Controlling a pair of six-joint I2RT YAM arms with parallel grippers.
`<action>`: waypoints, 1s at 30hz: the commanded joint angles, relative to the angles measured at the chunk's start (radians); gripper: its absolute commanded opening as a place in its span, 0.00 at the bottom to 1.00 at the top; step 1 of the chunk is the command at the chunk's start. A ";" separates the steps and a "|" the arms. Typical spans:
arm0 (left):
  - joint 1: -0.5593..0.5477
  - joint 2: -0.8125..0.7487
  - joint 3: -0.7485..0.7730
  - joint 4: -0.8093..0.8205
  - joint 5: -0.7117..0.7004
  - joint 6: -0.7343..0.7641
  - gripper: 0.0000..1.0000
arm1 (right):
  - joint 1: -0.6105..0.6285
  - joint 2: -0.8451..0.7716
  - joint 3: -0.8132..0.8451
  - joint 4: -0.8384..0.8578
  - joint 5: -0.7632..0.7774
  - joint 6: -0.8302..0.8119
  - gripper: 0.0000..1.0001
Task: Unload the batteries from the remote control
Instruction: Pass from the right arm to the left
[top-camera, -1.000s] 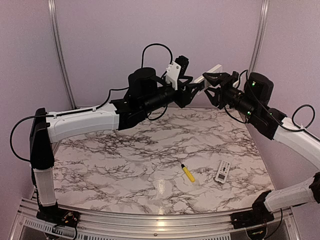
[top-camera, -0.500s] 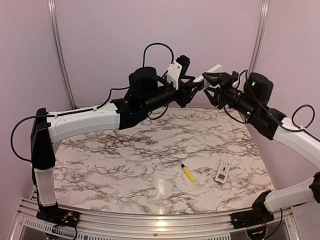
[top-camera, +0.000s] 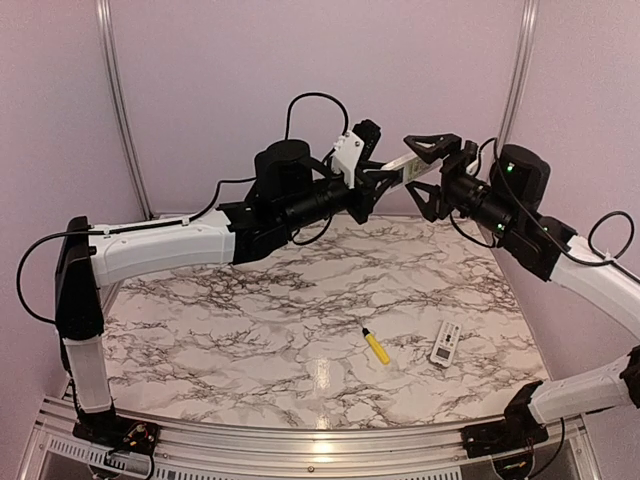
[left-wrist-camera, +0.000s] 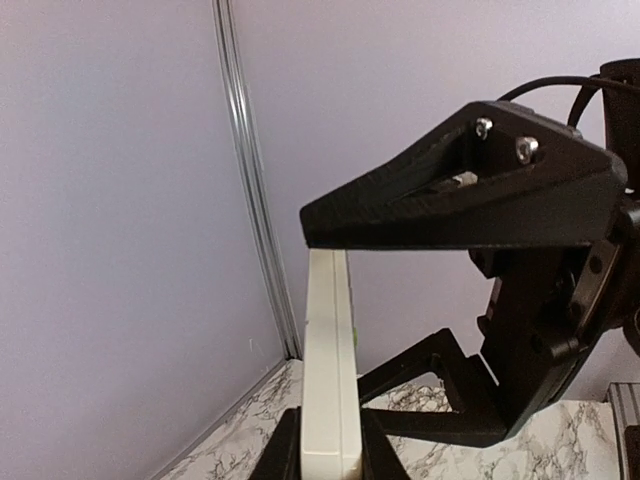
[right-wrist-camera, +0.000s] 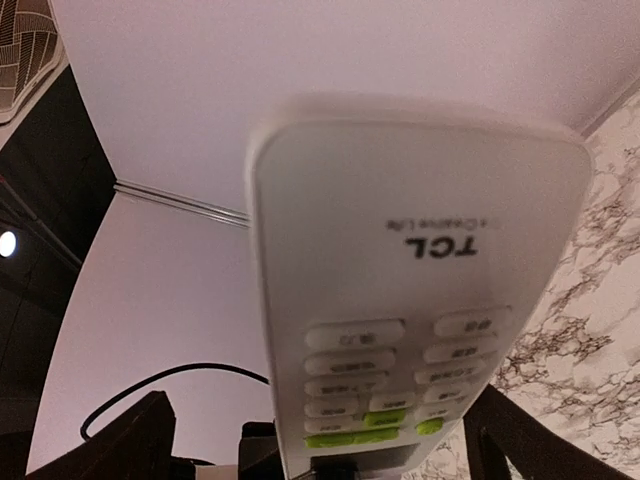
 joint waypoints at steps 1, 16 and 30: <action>-0.001 -0.119 -0.085 -0.026 0.004 0.135 0.00 | -0.010 -0.042 0.078 -0.153 -0.048 -0.097 0.99; -0.005 -0.358 -0.309 -0.204 -0.037 0.545 0.00 | -0.308 0.076 0.160 -0.385 -0.750 -0.188 0.99; -0.044 -0.379 -0.366 -0.281 -0.193 0.807 0.00 | -0.307 0.117 0.212 -0.379 -0.838 -0.087 0.93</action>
